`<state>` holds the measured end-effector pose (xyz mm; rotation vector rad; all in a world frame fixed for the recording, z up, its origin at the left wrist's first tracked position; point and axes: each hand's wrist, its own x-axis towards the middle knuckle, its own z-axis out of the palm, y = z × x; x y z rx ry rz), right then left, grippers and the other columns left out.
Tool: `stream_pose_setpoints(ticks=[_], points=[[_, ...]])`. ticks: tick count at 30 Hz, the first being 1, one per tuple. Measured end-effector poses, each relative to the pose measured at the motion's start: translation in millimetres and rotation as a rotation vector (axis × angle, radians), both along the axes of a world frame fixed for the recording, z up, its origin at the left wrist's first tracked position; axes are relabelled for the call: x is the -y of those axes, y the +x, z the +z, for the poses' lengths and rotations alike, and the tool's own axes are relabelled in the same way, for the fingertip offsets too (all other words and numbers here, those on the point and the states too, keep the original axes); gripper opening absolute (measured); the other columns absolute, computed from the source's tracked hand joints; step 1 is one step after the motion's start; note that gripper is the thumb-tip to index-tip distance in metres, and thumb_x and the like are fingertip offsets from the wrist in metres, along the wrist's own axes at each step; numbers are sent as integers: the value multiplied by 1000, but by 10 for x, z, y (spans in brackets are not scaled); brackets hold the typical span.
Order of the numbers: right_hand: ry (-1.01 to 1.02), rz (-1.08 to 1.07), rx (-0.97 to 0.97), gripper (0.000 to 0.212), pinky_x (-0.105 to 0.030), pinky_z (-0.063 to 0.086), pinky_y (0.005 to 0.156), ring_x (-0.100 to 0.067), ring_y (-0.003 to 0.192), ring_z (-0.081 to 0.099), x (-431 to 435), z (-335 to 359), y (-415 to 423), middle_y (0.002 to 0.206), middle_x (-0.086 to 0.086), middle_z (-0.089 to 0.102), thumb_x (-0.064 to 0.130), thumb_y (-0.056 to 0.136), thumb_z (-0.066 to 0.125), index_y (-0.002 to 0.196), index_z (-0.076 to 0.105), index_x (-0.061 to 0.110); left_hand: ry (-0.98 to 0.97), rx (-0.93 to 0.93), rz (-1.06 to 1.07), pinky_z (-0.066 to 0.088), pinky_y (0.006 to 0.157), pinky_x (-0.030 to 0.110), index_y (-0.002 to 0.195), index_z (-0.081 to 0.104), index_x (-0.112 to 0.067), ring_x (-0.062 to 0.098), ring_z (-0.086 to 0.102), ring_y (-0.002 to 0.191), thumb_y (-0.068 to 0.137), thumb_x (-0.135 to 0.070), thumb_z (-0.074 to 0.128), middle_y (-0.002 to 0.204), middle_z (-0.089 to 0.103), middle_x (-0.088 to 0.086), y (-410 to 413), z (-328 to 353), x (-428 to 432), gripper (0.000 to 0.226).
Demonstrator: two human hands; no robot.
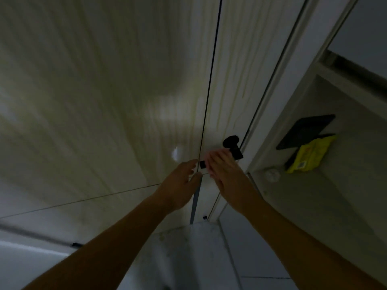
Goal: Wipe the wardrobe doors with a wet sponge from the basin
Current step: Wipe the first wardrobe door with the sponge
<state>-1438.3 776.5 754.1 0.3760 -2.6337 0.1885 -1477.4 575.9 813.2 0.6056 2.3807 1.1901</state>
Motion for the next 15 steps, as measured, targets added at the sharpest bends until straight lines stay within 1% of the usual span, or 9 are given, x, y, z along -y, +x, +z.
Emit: stream_pose_setpoints(ticks=[2, 4, 6, 8, 9, 10, 11, 13, 15], points=[[64, -116, -15, 44, -53, 16, 125, -40, 137, 41, -257, -37, -2, 141, -25, 56, 17, 108, 28, 144, 46, 0, 41, 22, 9, 32, 75, -7, 151, 42, -21, 7, 49, 117, 108, -29, 44, 128, 48, -10, -74, -38, -44, 43], [113, -197, -25, 45, -54, 10, 122, -40, 141, 32, -327, -62, -2, 147, -29, 50, 14, 108, 20, 149, 33, 1, 60, 8, -2, 33, 76, -8, 148, 45, -20, 8, 54, 113, 108, -28, 44, 124, 49, -10, -124, -70, -98, 41], [197, -225, -1, 51, -53, 8, 123, -40, 143, 30, -158, -149, -13, 151, -26, 46, 14, 101, 31, 150, 34, 0, 62, -23, -21, 36, 76, -4, 144, 51, -18, 2, 54, 98, 108, -27, 44, 119, 52, -9, -164, -84, -148, 37], [221, -156, 37, 52, -50, 7, 125, -38, 144, 33, -48, -173, -4, 151, -23, 48, 17, 100, 37, 148, 43, -1, 73, -41, -16, 43, 78, 7, 134, 59, -16, 11, 58, 95, 108, -24, 45, 111, 58, -4, -199, -96, -200, 31], [192, -142, 36, 50, -49, 8, 125, -37, 144, 34, -64, -132, -13, 150, -22, 49, 17, 101, 38, 147, 46, -1, 70, -50, -9, 47, 81, 17, 131, 61, -15, 18, 61, 97, 108, -24, 47, 110, 62, 0, -218, -101, -229, 29], [117, -158, 16, 48, -47, 8, 126, -36, 145, 32, -118, -73, -35, 149, -22, 50, 15, 101, 39, 145, 48, -2, 59, -60, -3, 49, 81, 23, 129, 62, -14, 22, 63, 98, 107, -24, 49, 109, 65, 4, -236, -106, -255, 27], [11, -196, -17, 47, -43, 7, 127, -33, 146, 29, -175, 3, -77, 149, -22, 49, 12, 101, 40, 144, 49, -4, 44, -72, 4, 49, 77, 21, 127, 63, -14, 22, 64, 96, 106, -25, 50, 108, 67, 6, -258, -115, -276, 26], [-236, -324, -64, 44, -28, 0, 127, -22, 148, 17, -201, 105, -123, 152, -15, 38, 8, 103, 43, 144, 46, -7, 16, -90, 26, 42, 70, 7, 125, 63, -14, 15, 62, 91, 105, -25, 52, 106, 68, 4, -290, -128, -310, 25], [-398, -422, 4, 47, -19, -7, 124, -24, 151, 12, -94, 85, -115, 156, -8, 23, 12, 106, 44, 149, 39, -6, 4, -93, 50, 40, 66, 3, 123, 63, -13, 10, 59, 84, 105, -23, 54, 101, 67, 1, -291, -120, -341, 23]])
